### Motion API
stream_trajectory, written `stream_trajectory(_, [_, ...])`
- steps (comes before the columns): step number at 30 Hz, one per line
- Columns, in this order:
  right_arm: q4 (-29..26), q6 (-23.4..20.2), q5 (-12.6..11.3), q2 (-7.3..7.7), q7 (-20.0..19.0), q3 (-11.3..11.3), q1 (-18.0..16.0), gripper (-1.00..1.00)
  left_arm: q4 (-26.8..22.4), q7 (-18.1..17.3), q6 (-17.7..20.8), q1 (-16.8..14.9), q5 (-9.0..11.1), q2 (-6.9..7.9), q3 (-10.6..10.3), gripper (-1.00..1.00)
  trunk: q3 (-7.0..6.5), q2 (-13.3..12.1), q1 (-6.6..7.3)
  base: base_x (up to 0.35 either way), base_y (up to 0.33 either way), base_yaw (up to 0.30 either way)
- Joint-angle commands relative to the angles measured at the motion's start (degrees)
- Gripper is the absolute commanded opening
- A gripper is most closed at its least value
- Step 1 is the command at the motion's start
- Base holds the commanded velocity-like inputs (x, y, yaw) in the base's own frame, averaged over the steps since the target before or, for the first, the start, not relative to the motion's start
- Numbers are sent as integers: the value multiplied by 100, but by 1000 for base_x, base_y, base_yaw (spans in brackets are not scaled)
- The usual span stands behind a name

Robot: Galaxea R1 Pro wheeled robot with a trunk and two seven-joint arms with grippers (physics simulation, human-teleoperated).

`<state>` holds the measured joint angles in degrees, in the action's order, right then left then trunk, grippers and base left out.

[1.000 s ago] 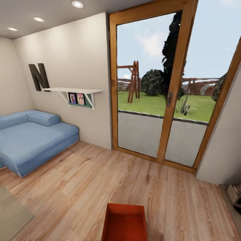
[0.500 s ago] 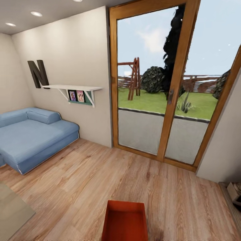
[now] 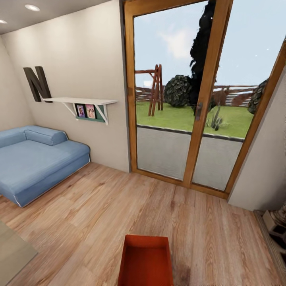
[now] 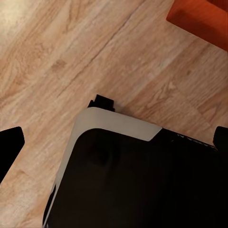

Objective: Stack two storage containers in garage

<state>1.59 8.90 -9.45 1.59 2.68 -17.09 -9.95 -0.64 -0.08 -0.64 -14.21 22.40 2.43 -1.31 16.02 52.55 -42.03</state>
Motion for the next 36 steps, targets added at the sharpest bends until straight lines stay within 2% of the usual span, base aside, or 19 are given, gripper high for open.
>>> stream_trajectory(1, [17, 33, -56, -4, 3, -49, -7, 100, 1, -1, -7, -3, 32, -1, -16, 100, 16, 5, 0, 0, 0, -125])
stream_trajectory(17, [17, 47, -48, -41, 22, -59, -7, 100, 3, -1, -7, -3, 19, -5, -16, 100, 153, 5, 0, 0, 0, -147])
stream_trajectory(36, [17, -2, -59, -4, -65, -58, -7, 100, 3, -1, -7, -3, 15, -5, -18, 100, 331, 5, 0, 0, 0, -3])
